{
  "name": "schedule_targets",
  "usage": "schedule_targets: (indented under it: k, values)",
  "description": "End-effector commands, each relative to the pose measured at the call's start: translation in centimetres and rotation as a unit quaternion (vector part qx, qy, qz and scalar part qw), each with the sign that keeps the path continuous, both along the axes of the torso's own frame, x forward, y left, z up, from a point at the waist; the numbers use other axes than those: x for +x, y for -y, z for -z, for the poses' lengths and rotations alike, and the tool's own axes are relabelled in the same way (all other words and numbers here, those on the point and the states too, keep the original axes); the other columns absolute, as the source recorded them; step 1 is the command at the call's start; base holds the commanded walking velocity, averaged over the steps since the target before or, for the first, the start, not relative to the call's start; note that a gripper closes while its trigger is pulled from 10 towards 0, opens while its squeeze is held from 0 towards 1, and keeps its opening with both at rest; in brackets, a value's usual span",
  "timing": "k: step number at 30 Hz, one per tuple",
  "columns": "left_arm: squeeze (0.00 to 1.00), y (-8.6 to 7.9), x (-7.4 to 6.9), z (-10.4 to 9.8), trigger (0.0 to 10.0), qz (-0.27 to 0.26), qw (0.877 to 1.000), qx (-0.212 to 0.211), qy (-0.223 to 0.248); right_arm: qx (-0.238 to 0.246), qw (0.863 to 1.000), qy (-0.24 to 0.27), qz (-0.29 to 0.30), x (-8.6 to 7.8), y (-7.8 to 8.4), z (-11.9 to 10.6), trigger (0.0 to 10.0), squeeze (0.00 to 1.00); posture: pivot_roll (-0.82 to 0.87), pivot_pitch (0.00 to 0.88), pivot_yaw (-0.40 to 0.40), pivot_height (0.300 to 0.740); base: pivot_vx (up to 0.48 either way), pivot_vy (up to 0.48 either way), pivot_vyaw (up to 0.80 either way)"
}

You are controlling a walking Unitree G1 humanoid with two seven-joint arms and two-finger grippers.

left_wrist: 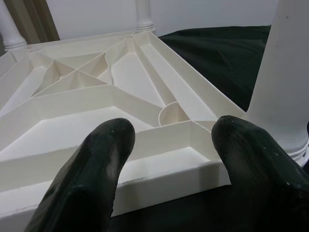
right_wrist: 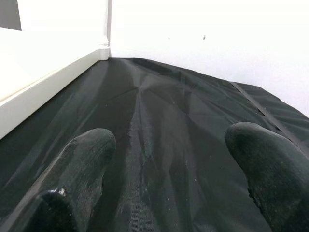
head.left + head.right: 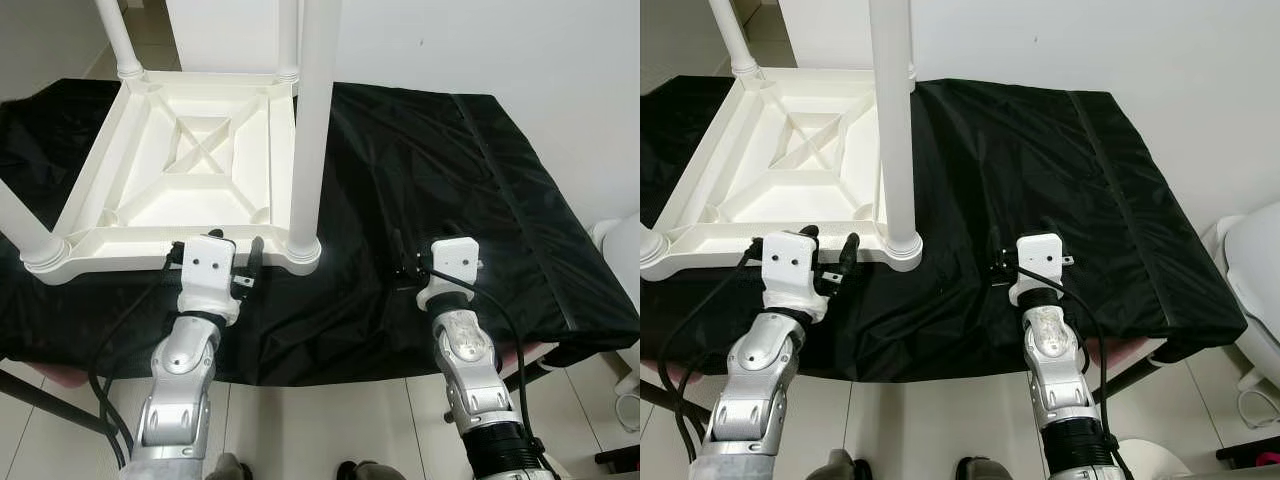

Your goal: Building children table

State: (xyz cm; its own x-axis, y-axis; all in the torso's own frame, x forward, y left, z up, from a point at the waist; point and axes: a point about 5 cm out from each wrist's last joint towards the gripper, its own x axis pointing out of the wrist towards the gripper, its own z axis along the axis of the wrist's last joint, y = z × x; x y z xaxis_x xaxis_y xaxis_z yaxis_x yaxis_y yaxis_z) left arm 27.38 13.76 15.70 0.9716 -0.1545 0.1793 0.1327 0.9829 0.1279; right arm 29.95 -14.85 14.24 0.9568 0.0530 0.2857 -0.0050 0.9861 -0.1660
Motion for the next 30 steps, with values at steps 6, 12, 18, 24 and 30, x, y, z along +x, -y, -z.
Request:
schedule_targets:
  k: [6,12,18,24,30]
  values:
    - [0.00,-0.45,-0.21,0.35,10.0,-0.039,0.999,-0.012,0.001,-0.011,1.000,-0.013,-0.006,-0.28,-0.03,0.89,10.0,0.00,-0.09,0.075,-0.012,0.740,0.000,0.000,0.00]
    - [0.00,-0.73,-0.22,0.49,10.0,-0.043,0.999,-0.006,-0.002,-0.013,1.000,-0.014,-0.007,-0.25,-0.04,0.96,10.0,0.00,-0.09,0.069,-0.010,0.740,0.000,0.000,0.00]
    - [0.00,-1.03,-0.28,0.70,10.0,-0.048,0.999,-0.004,-0.007,-0.015,1.000,-0.016,-0.010,-0.28,-0.07,1.04,10.0,0.00,-0.09,0.067,-0.011,0.740,0.000,0.000,0.00]
    - [0.00,-1.15,-0.35,0.72,10.0,-0.050,0.999,-0.003,-0.007,-0.016,1.000,-0.018,-0.014,-0.40,-0.20,1.23,10.0,0.00,-0.08,0.069,-0.014,0.740,0.000,0.176,0.00]
    - [0.00,-1.21,-0.32,0.73,10.0,-0.050,0.999,-0.002,-0.008,-0.019,1.000,-0.019,-0.013,-0.42,-0.18,1.30,10.0,0.00,-0.08,0.071,-0.012,0.740,0.000,0.294,0.00]
